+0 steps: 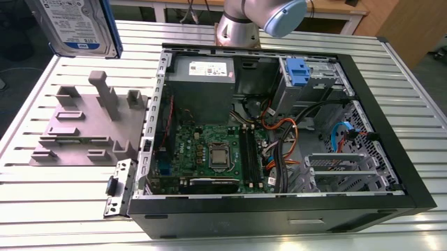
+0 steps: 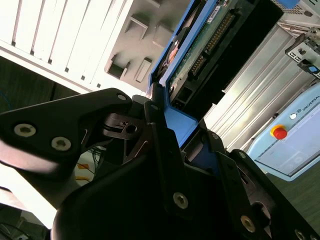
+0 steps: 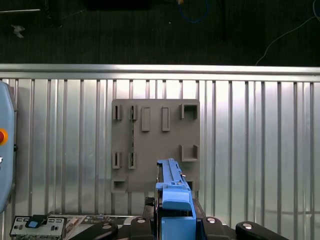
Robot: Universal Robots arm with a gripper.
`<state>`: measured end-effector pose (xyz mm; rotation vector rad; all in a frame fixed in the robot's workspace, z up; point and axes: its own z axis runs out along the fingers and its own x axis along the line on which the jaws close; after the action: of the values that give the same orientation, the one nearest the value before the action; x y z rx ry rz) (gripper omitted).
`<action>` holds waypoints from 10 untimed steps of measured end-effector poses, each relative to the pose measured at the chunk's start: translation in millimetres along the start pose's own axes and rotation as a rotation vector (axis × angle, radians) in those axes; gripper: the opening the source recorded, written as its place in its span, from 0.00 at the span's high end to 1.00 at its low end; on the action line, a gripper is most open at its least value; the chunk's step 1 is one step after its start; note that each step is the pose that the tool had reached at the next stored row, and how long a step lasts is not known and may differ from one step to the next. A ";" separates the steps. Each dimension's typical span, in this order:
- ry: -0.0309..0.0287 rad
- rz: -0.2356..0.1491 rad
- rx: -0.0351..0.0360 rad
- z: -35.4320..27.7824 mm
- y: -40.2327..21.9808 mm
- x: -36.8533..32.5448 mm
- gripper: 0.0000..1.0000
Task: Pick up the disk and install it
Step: 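Pick up the disk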
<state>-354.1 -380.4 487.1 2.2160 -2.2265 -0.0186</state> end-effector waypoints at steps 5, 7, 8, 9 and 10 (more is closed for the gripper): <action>0.0002 0.000 -0.0001 -0.1 -1.3 1.6 0.64; 0.0002 0.000 -0.0001 0.0 -1.4 1.8 0.64; 0.0002 0.000 -0.0001 0.0 -1.4 1.8 0.64; 0.0001 0.000 0.0000 0.0 -1.4 2.0 0.64; 0.0002 0.000 0.0000 0.0 -1.5 2.1 0.64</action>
<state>-352.6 -382.5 487.1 2.2158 -2.2264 -0.0184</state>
